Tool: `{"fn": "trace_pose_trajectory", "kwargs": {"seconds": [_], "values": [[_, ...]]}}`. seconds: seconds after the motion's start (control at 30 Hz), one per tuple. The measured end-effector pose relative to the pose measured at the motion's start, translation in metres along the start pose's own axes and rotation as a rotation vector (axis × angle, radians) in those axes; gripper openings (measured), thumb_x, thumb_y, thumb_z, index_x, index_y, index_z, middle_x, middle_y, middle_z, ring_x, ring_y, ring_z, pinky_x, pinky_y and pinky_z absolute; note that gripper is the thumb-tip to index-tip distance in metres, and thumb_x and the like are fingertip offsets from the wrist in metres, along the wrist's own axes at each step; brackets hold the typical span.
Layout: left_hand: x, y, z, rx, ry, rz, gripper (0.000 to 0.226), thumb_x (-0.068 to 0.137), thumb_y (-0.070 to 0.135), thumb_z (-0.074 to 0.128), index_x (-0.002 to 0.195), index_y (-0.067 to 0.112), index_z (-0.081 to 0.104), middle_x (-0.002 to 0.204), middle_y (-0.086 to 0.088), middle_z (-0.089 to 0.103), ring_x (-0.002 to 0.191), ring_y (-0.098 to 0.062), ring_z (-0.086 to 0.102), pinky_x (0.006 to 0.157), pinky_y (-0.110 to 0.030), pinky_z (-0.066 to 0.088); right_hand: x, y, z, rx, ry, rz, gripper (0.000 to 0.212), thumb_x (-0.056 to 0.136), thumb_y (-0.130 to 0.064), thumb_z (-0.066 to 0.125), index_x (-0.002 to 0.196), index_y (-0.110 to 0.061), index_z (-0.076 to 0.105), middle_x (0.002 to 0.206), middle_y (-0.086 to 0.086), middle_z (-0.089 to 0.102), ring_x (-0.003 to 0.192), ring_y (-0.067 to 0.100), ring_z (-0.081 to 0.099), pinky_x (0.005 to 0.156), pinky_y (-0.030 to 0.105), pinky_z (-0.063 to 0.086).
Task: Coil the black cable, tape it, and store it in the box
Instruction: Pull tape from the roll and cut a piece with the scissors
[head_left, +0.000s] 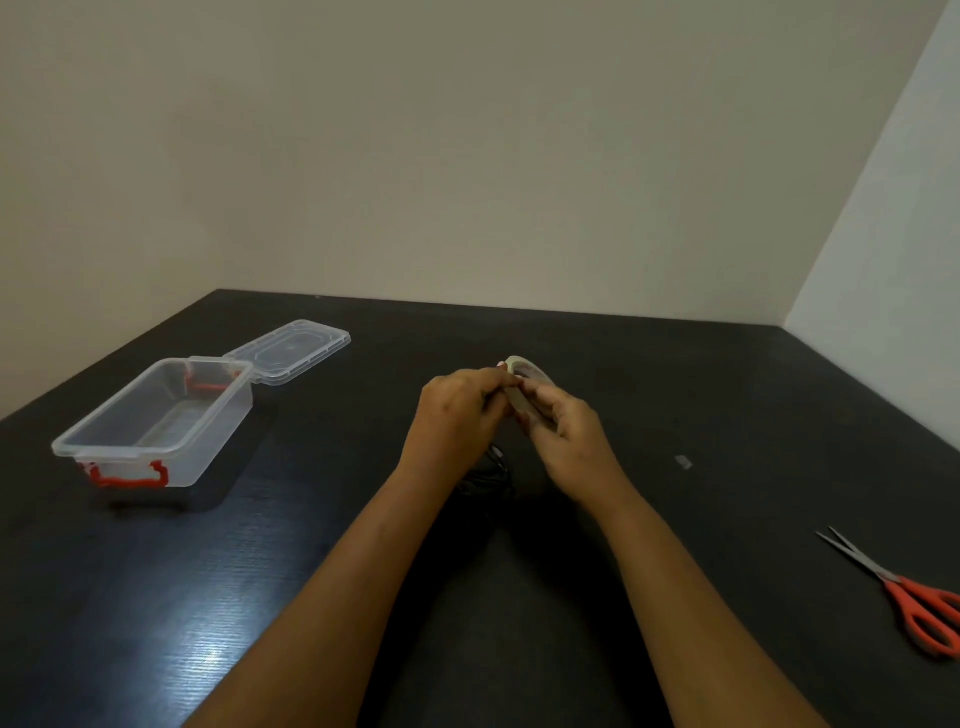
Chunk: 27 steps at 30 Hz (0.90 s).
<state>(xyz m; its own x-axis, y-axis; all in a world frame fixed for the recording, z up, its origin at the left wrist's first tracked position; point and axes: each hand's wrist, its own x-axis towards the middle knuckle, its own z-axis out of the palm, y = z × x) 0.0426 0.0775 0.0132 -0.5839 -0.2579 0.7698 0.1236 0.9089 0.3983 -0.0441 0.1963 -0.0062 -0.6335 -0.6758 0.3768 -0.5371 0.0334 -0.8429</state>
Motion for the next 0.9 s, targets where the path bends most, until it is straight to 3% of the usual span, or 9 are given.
{"fn": "trace_pose_trajectory", "kwargs": {"seconds": [0.17,0.4,0.53,0.77,0.9], "values": [[-0.001,0.002,0.002,-0.063,-0.103,0.027,0.024,0.086,0.014,0.066,0.11,0.012,0.069,0.09,-0.008,0.073,0.078,-0.016,0.069,0.076,-0.038,0.058,0.002,0.004,-0.004,0.008,0.042,0.031,0.037,0.095,-0.024,0.055,0.132,-0.027,0.055,0.129,-0.011,0.059,0.124,0.008,0.052,0.106,0.04,0.044],[-0.001,-0.004,0.002,-0.053,-0.099,0.04,0.021,0.086,0.016,0.065,0.106,0.012,0.071,0.083,-0.007,0.073,0.069,-0.016,0.068,0.069,-0.038,0.059,0.001,0.004,0.0,-0.009,0.037,0.05,0.035,0.096,-0.022,0.054,0.132,-0.024,0.056,0.128,-0.01,0.059,0.123,0.006,0.052,0.107,0.038,0.043],[-0.002,-0.005,0.002,-0.05,-0.09,0.042,0.021,0.085,0.016,0.068,0.105,0.011,0.071,0.083,-0.007,0.072,0.069,-0.016,0.068,0.068,-0.037,0.058,0.0,0.002,0.003,0.022,0.053,0.039,0.036,0.096,-0.017,0.054,0.132,-0.022,0.056,0.122,-0.02,0.055,0.123,0.004,0.05,0.108,0.037,0.042],[0.0,-0.007,0.002,-0.017,-0.052,-0.002,0.017,0.084,0.013,0.066,0.099,0.012,0.073,0.073,-0.004,0.07,0.06,-0.015,0.062,0.062,-0.04,0.057,0.0,0.002,0.006,-0.036,0.039,0.037,0.037,0.094,-0.015,0.055,0.13,-0.023,0.057,0.128,-0.006,0.061,0.122,0.009,0.054,0.104,0.039,0.046],[0.0,0.002,0.0,-0.122,-0.048,-0.008,0.022,0.084,0.01,0.066,0.105,0.013,0.071,0.079,-0.005,0.071,0.067,-0.015,0.066,0.067,-0.031,0.058,0.0,-0.005,0.002,0.053,0.072,0.063,0.035,0.096,-0.018,0.054,0.13,-0.027,0.057,0.114,-0.032,0.056,0.118,0.0,0.051,0.107,0.038,0.043]]}}
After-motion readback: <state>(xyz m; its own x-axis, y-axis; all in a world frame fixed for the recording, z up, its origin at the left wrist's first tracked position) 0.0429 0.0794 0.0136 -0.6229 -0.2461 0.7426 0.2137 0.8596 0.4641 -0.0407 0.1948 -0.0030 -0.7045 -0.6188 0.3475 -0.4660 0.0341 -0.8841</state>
